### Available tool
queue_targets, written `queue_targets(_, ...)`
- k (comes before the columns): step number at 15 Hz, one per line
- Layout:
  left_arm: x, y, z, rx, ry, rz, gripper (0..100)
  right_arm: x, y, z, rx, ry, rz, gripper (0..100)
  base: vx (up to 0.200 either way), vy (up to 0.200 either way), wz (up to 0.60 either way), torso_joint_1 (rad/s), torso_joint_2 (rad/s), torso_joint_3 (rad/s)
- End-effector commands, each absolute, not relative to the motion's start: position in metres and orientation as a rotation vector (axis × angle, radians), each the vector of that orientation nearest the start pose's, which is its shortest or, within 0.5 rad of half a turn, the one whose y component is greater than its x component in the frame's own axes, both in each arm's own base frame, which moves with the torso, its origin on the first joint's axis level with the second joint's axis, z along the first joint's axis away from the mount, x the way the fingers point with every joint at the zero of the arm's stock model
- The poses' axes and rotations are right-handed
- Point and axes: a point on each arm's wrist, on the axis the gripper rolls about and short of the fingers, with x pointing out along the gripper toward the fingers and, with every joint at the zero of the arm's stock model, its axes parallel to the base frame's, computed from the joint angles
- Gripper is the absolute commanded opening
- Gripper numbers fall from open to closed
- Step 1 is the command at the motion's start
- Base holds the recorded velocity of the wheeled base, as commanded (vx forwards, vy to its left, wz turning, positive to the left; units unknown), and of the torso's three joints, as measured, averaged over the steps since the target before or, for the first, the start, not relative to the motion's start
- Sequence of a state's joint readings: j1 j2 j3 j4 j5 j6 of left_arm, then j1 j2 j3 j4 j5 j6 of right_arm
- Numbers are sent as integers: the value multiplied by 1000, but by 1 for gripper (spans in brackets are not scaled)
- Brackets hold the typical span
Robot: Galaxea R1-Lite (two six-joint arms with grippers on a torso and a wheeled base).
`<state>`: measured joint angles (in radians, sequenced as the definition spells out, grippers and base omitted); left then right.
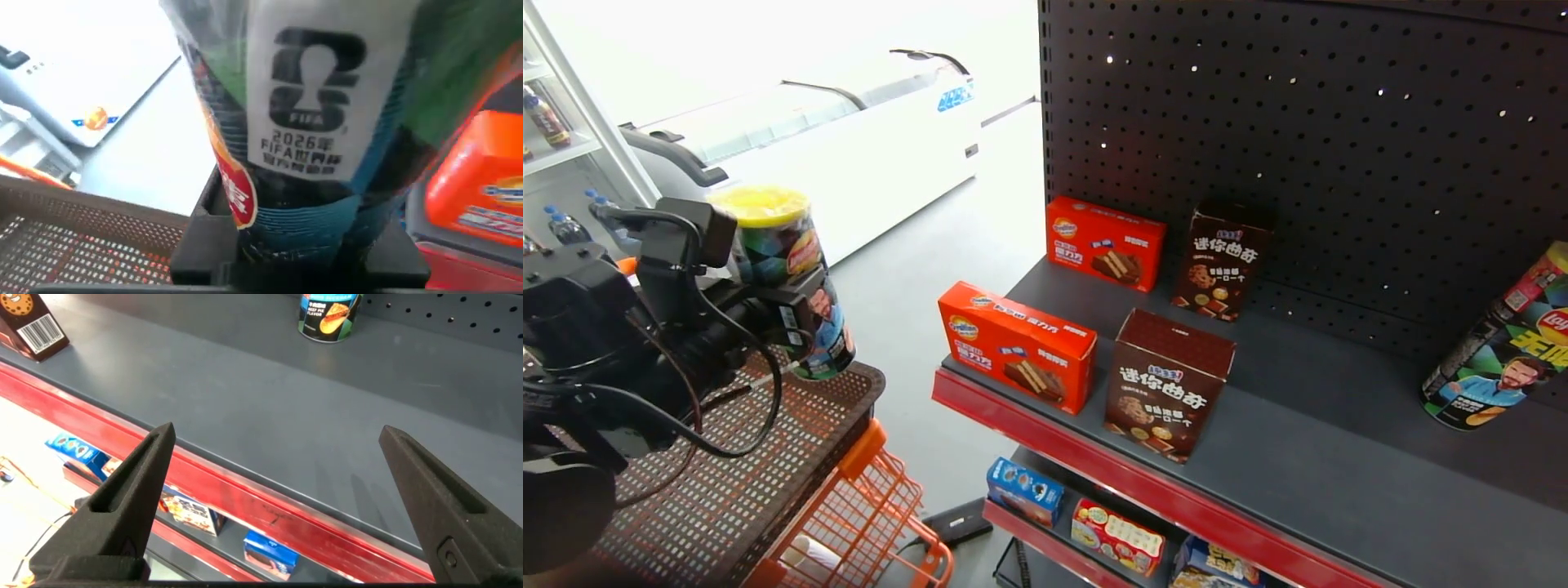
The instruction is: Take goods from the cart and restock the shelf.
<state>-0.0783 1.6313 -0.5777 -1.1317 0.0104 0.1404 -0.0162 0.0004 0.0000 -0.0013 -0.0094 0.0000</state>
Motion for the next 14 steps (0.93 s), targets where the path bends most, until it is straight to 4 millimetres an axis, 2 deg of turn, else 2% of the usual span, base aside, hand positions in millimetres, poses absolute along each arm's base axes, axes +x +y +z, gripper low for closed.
queue_targets(1, 239, -29, 233, 131, -185, -111, 0, -23, 0, 76, 0, -2, -25, 100, 0, 0, 0, 0, 0, 0)
queue_targets(2, 210, -44, 243, 122, -195, -218, 0, -23, 0, 76, 0, -2, -25, 100, 0, 0, 0, 0, 0, 0)
queue_targets(5, 179, -67, 250, 120, -113, -455, 0, -23, 0, 76, 0, -2, -25, 100, 0, 0, 0, 0, 0, 0)
queue_targets(7, 173, -69, 248, 125, -109, -580, 0, -23, 0, 76, 0, -2, -25, 100, 0, 0, 0, 0, 0, 0)
queue_targets(9, 171, -75, 253, 124, -130, -654, 0, -23, 0, 76, 0, -2, -25, 100, 0, 0, 0, 0, 0, 0)
queue_targets(11, 168, -82, 249, 125, -119, -701, 0, -23, 0, 76, 0, -2, -25, 100, 0, 0, 0, 0, 0, 0)
queue_targets(14, 152, -105, 236, 110, -76, -866, 0, -23, 0, 76, 0, -2, -25, 100, 0, 0, 0, 0, 0, 0)
